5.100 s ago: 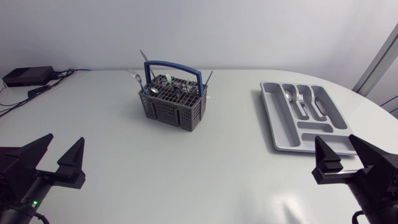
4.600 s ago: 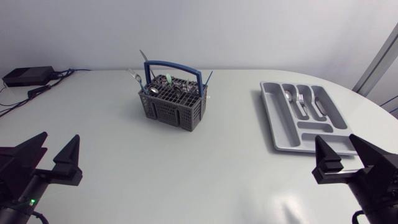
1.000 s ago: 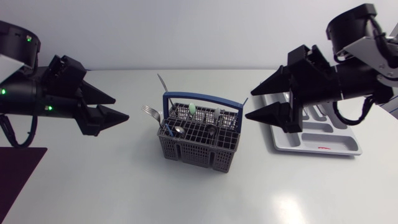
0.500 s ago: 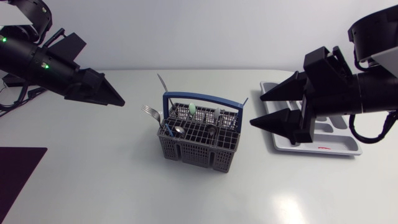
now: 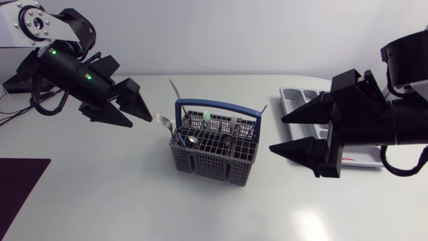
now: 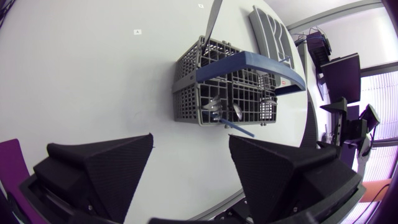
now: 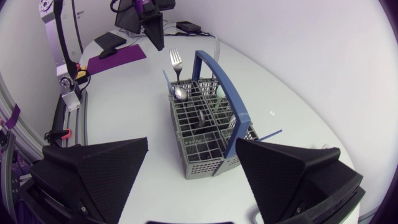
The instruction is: Unload the cutlery basket into the drawer organizer.
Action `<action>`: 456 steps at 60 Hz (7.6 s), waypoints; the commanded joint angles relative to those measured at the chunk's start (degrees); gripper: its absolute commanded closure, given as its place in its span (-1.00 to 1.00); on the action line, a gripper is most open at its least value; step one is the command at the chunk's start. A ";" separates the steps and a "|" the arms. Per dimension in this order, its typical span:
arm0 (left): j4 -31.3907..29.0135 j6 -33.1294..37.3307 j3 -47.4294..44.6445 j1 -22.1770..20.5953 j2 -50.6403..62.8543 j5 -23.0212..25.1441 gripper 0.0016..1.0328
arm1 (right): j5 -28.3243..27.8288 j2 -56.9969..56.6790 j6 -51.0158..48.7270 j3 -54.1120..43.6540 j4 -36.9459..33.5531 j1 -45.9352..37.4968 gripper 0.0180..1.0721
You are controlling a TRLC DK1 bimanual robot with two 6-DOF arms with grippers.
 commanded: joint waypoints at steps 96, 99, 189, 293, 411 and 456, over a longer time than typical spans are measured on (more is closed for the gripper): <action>0.84 -7.07 7.25 -6.88 3.02 -0.19 0.94 | 1.47 -3.69 1.47 -6.74 3.51 0.40 -0.93; 0.75 -6.89 6.81 -6.80 2.49 -0.11 0.94 | 1.47 -3.60 1.56 -6.74 3.51 0.49 -0.93; -15.59 14.82 18.24 -8.03 -1.99 3.15 0.93 | 2.44 -3.95 2.09 -7.71 3.16 3.91 -0.93; -13.84 25.28 12.97 -17.43 -9.90 21.07 0.93 | 14.66 1.06 7.36 6.35 3.86 30.46 -0.88; -8.03 20.97 17.27 -21.65 -4.01 14.92 -0.88 | 12.29 -5.62 0.07 -2.79 -3.00 22.28 0.89; 1.81 8.22 9.19 -16.73 -5.33 -8.28 -0.90 | 47.53 9.93 6.57 5.21 3.16 -6.98 0.89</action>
